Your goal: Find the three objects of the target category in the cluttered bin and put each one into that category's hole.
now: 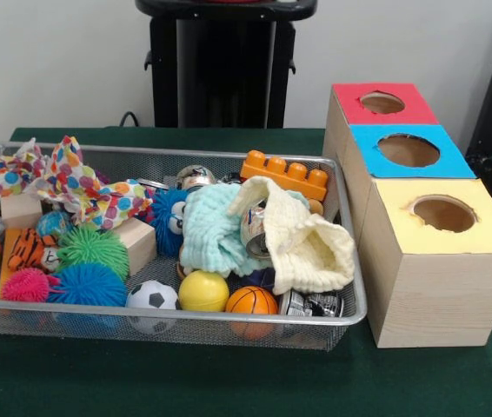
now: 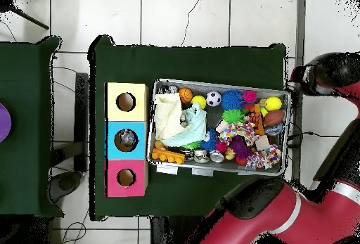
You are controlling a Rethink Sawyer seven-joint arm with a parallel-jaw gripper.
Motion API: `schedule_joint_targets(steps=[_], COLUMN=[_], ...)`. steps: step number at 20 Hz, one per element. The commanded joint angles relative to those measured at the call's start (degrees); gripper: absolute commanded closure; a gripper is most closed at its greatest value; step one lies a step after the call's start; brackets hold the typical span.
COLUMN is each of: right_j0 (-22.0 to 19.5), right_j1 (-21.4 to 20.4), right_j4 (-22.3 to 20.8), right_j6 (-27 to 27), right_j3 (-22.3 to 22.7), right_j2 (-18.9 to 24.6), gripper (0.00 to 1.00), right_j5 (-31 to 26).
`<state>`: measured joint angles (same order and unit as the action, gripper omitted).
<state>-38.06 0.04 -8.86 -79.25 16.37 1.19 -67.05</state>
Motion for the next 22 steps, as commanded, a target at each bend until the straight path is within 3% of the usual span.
schedule_joint_targets(steps=[1, 5, 10, 17, 22], right_j0=[-2.33, -2.53, -1.73, 0.13, 1.38], right_j1=[-4.24, -6.70, -7.94, -12.28, -13.18], right_j4=[1.17, 0.65, -1.17, -1.09, -1.16], right_j6=[22.41, 21.86, 17.27, 10.23, 6.90], right_j3=[12.94, 18.35, 23.44, 31.29, 32.48], right_j2=[5.06, 4.06, 3.55, 2.77, 2.20], gripper=[1.00, 1.00, 1.00, 1.00, 1.00], right_j5=[1.31, 4.18, 10.03, 12.36, 12.14])
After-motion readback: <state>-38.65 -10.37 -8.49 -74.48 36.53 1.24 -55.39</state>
